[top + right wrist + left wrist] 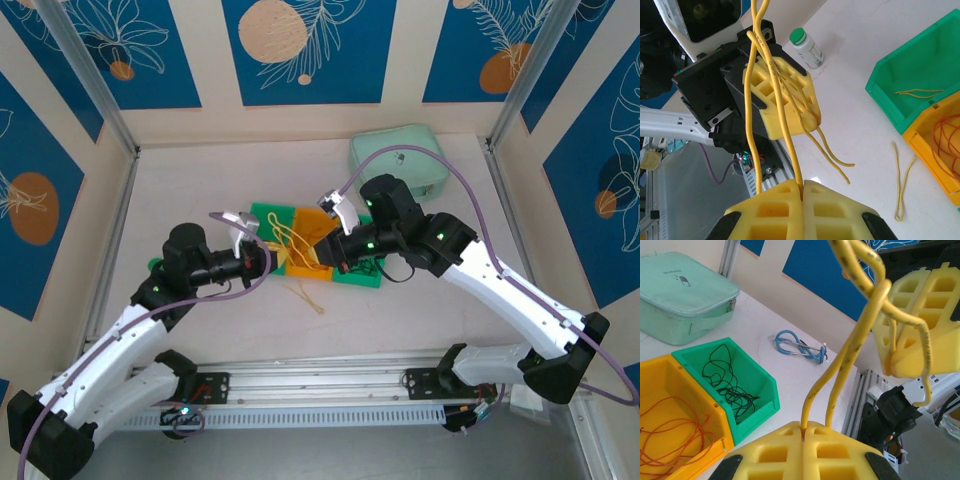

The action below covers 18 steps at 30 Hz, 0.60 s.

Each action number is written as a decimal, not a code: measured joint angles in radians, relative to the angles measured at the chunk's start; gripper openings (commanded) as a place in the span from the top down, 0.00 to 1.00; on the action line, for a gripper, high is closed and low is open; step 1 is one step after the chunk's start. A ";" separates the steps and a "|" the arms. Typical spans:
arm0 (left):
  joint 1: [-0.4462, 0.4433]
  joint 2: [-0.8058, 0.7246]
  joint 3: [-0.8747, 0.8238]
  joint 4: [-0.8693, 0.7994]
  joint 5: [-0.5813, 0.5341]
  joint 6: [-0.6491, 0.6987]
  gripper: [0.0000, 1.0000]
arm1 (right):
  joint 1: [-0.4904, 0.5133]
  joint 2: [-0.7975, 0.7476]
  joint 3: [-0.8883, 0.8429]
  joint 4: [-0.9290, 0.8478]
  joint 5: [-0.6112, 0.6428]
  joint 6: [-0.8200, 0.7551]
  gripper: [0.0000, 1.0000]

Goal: Untangle the cables

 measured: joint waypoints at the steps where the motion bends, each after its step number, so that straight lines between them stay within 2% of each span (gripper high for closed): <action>1: 0.000 0.000 0.000 0.000 0.002 0.000 1.00 | 0.000 0.000 -0.005 0.007 0.001 0.002 0.96; 18: 0.000 0.036 0.002 0.000 0.078 -0.004 1.00 | 0.014 0.023 -0.059 0.212 0.054 0.071 0.98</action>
